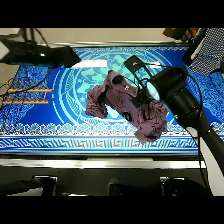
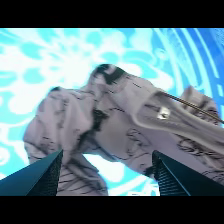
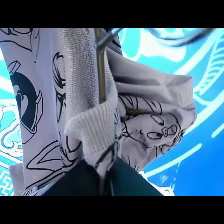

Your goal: Fold the clothes and pants, and hang the long-sleeved shirts on hangers.

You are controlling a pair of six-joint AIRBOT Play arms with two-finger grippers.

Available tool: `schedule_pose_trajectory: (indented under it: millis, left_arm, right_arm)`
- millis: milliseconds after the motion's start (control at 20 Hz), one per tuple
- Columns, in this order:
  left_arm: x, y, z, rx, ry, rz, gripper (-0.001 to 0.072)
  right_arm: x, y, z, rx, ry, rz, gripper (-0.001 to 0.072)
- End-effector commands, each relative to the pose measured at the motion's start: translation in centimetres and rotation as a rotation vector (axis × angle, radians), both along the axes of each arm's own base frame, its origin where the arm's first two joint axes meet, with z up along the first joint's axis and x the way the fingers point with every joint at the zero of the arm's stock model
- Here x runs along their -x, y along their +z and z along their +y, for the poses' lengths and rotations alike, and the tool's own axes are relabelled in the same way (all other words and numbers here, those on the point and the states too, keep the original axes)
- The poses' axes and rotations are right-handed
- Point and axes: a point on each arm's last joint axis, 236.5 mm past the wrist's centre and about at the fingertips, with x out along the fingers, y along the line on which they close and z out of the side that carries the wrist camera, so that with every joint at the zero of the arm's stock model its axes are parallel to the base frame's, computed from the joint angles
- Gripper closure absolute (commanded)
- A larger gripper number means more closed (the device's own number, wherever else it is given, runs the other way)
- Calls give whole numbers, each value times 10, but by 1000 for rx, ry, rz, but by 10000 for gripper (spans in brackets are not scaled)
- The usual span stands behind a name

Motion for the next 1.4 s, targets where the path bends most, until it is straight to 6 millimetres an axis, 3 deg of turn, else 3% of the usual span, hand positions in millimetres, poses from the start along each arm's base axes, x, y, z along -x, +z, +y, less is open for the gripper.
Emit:
schedule_pose_trajectory:
  millis: [0, 150, 250, 450, 600, 750, 850, 1200, 1350]
  left_arm:
    - [-10, -6, 37, -153, -75, -87, 116]
    - [-12, -38, 32, -272, -215, -90, 115]
    - [-16, -59, 22, -295, -260, -64, 115]
    - [2, -106, 12, -376, -511, -70, 103]
    - [22, -115, 12, -244, -608, -98, 94]
    - [42, -137, 30, -261, -653, -80, 94]
    - [56, -149, 30, -282, -734, -80, 94]
    - [35, -148, 10, -401, -823, -298, 94]
    - [42, -154, -3, -396, -867, -294, 94]
  right_arm:
    - [-2, 2, 10, 61, 185, -10, 678]
    - [-2, 7, 33, 1, 279, -33, 678]
    - [8, 6, 49, 24, 463, -22, 677]
    - [18, 13, 58, 64, 640, -35, 677]
    - [24, 22, 54, 12, 690, -38, 677]
    - [32, 22, 48, -85, 732, 10, 677]
    - [37, 23, 50, -108, 817, 14, 676]
    - [43, 12, 56, -104, 895, 52, 675]
    - [41, 8, 58, -110, 894, 60, 675]
